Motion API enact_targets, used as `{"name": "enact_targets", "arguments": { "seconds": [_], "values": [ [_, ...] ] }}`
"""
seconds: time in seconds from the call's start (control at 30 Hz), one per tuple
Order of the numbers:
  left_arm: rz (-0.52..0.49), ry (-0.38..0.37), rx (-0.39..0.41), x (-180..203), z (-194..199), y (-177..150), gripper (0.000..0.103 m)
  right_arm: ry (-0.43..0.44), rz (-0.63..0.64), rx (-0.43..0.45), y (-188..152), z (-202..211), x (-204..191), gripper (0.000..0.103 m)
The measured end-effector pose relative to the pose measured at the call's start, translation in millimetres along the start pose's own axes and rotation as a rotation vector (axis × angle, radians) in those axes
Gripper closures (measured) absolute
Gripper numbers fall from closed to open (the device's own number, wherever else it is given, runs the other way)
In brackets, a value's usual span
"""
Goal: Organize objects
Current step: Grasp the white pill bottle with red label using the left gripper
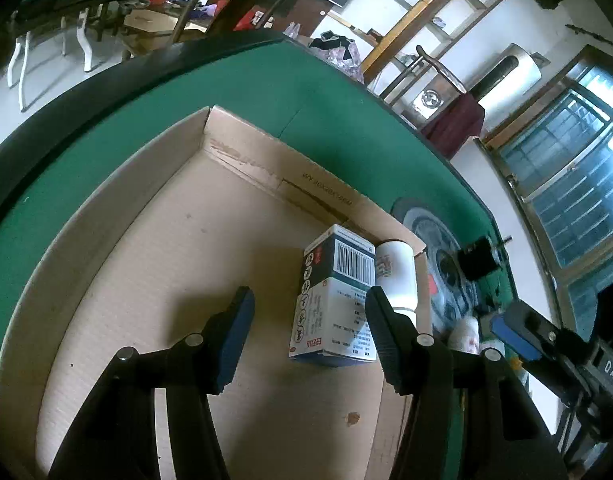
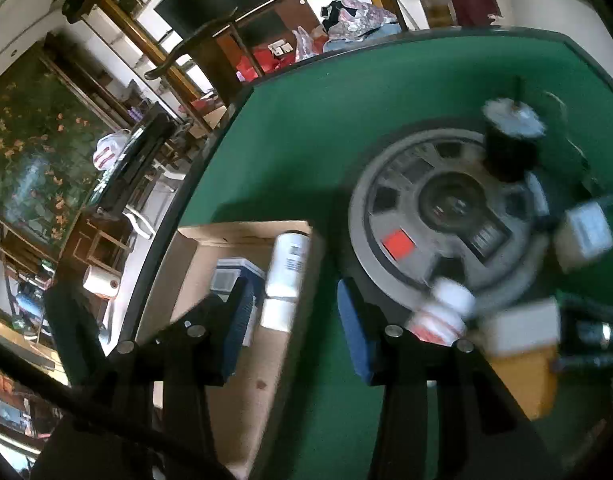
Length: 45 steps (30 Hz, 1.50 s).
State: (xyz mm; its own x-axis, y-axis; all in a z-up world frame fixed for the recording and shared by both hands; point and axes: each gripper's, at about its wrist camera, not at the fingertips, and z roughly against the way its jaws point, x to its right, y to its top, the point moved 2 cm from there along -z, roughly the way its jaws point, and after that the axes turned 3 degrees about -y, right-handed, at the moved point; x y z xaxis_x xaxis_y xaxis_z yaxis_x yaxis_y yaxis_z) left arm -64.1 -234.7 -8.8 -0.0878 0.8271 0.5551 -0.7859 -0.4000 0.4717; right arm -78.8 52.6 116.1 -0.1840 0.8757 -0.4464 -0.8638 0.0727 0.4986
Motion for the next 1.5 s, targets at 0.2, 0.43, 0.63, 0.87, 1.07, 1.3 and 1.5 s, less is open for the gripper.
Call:
{"name": "enact_targets", "arguments": {
  "seconds": [0.2, 0.43, 0.63, 0.87, 1.07, 1.3, 1.5],
  "values": [
    [0.017, -0.047, 0.008, 2, 19, -13, 0.051, 0.02, -0.018, 0.033, -29, 50, 33, 0.061],
    [-0.179, -0.057, 0.113, 79, 65, -18, 0.033, -0.09, -0.026, 0.191, -42, 119, 76, 0.046],
    [-0.453, 0.028, 0.02, 167, 14, -43, 0.033, -0.071, -0.098, 0.188, -57, 128, 111, 0.045],
    [-0.53, 0.166, -0.093, 186, -66, -57, 0.033, -0.027, -0.164, 0.171, -71, 128, 143, 0.045],
    [-0.546, 0.207, -0.101, 189, -86, -55, 0.036, -0.011, -0.194, 0.187, -72, 131, 164, 0.045],
    [-0.578, 0.246, -0.107, 193, -101, -52, 0.036, -0.002, -0.241, 0.181, -75, 126, 181, 0.045],
    [-0.582, 0.273, -0.12, 192, -116, -53, 0.036, -0.02, -0.24, 0.19, -75, 131, 185, 0.045]
  ]
}}
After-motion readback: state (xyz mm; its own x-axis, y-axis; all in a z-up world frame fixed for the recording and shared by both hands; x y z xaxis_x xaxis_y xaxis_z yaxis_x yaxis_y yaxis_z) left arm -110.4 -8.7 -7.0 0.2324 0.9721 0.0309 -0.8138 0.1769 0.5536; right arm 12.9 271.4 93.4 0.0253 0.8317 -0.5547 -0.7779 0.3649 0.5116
